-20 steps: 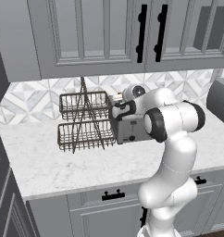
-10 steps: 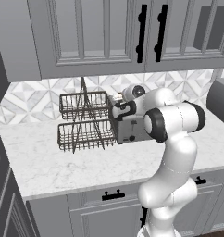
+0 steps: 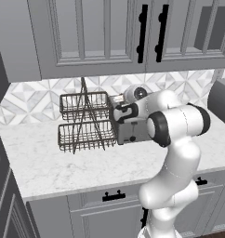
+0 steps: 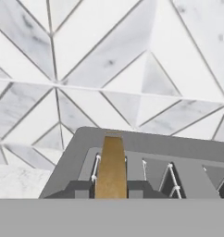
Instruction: Start the toaster. Once the lever pops up, take the bread to the plate on the dining counter.
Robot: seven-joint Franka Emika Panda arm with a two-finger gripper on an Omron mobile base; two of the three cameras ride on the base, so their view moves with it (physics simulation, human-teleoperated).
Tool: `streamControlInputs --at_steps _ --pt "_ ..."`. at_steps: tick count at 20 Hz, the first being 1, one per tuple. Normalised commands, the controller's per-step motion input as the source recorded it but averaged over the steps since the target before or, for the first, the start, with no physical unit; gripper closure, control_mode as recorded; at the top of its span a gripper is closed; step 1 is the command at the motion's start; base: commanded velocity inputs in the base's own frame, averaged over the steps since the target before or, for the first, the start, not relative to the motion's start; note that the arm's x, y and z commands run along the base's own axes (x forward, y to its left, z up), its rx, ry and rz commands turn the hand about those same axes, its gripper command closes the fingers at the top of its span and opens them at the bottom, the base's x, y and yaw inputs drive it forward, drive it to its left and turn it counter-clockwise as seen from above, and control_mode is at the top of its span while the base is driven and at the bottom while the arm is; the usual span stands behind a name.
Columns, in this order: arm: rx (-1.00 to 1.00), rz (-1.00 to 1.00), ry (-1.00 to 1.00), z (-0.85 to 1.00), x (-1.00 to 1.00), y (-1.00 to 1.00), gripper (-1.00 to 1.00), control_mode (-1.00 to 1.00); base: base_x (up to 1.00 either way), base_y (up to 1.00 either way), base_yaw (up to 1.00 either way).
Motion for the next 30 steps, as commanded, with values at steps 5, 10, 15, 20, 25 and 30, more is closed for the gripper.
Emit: streamControlInputs --at_steps 5,10,15,20,25,30 --pt "0.01 0.0 -0.11 0.32 -0.37 0.0 1.0 -1.0 0.0 0.0 0.0" --pt "0.01 0.0 -0.08 0.34 -0.3 0.0 1.0 -1.0 0.0 0.0 0.0" --pt "0.0 0.0 0.02 0.43 -0.24 0.0 1.0 -1.0 0.0 0.0 0.0" --pt "0.0 0.0 0.08 0.56 -0.22 -0.01 1.0 -1.0 0.0 0.0 0.0" --pt "0.01 0.0 0.05 0.39 -0.36 -0.07 1.0 -1.0 0.0 0.0 0.0" --pt "0.02 0.0 0.01 0.29 -0.38 -0.06 1.0 -1.0 0.0 0.0 0.0"
